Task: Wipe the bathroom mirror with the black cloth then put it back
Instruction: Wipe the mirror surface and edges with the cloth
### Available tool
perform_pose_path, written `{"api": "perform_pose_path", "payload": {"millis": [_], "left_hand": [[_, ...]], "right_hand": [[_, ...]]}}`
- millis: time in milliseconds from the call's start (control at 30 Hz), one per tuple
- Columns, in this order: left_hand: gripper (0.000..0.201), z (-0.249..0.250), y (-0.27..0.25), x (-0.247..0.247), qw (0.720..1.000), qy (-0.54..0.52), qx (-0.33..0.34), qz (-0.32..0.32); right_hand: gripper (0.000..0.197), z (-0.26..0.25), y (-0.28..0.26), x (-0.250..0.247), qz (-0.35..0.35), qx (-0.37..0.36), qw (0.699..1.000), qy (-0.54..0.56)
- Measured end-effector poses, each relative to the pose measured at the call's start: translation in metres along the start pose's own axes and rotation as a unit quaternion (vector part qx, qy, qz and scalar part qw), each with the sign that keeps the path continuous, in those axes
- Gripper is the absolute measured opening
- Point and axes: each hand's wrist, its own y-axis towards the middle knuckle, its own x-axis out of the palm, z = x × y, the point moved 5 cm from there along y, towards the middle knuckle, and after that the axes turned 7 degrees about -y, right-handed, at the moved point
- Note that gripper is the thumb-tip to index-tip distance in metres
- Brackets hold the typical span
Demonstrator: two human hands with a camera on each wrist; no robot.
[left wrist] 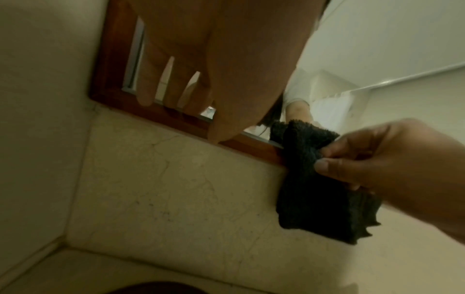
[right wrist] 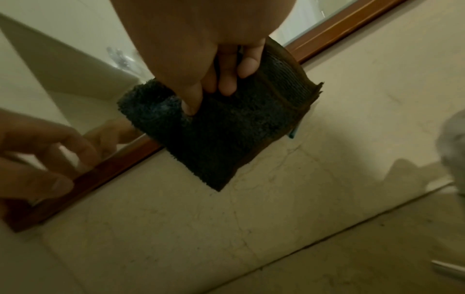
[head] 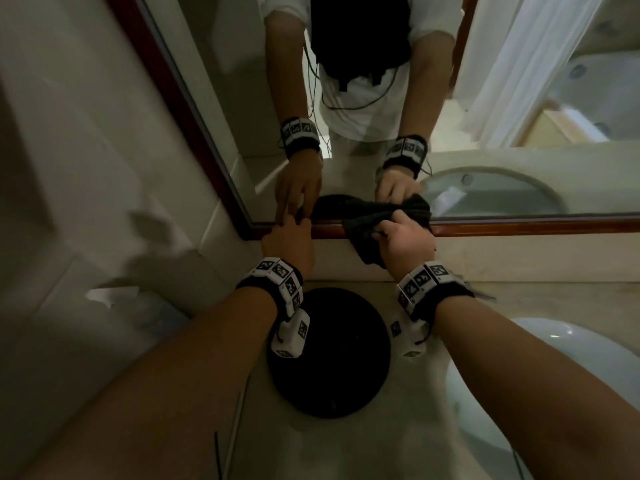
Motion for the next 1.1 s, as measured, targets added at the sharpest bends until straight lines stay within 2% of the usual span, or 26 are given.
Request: {"api": "perform_pose_path", "payload": {"millis": [133,267,333,400,600,700,833,967,1100], "left_hand": [[0.050,0.023,-0.008,-0.002,1.000,-0.010,-0.013,-0.007],[0.047,0.064,-0.013,0.004,0.995,-0.058,0.064,0.041],[0.047,0.090,-0.015,0.008,0.992,-0.070,0.099,0.043],[0.048,0.114,-0.016,0.011,0.991,-0.066,0.107,0.045],[0.042,0.145,-0.018,0.023,0.998,-0.035,0.024,0.042],[0.035,0.152,-0.014,0.019,0.995,-0.073,-0.017,0.059],[0.035,0.161,-0.013,0.016,0.988,-0.107,-0.085,0.070],[0.033,0.168,-0.014,0.016,0.983,-0.113,-0.106,0.099],[0.032,0.168,-0.013,0.016,0.982,-0.112,-0.120,0.095]], "right_hand": [[0.018,0.032,-0.004,-0.009,-0.022,0.019,1.000,0.003],[0.020,0.076,-0.009,-0.020,-0.014,0.039,0.999,-0.001],[0.021,0.100,-0.011,-0.027,-0.024,0.051,0.998,-0.010],[0.022,0.127,-0.013,-0.036,-0.034,0.061,0.997,-0.021],[0.022,0.209,-0.020,-0.062,-0.074,0.094,0.992,-0.045],[0.021,0.244,-0.025,-0.076,-0.084,0.114,0.989,-0.048],[0.022,0.285,-0.032,-0.092,-0.081,0.138,0.986,-0.050],[0.021,0.304,-0.035,-0.098,-0.069,0.139,0.987,-0.043],[0.017,0.300,-0.034,-0.093,-0.036,0.124,0.991,-0.019]]}}
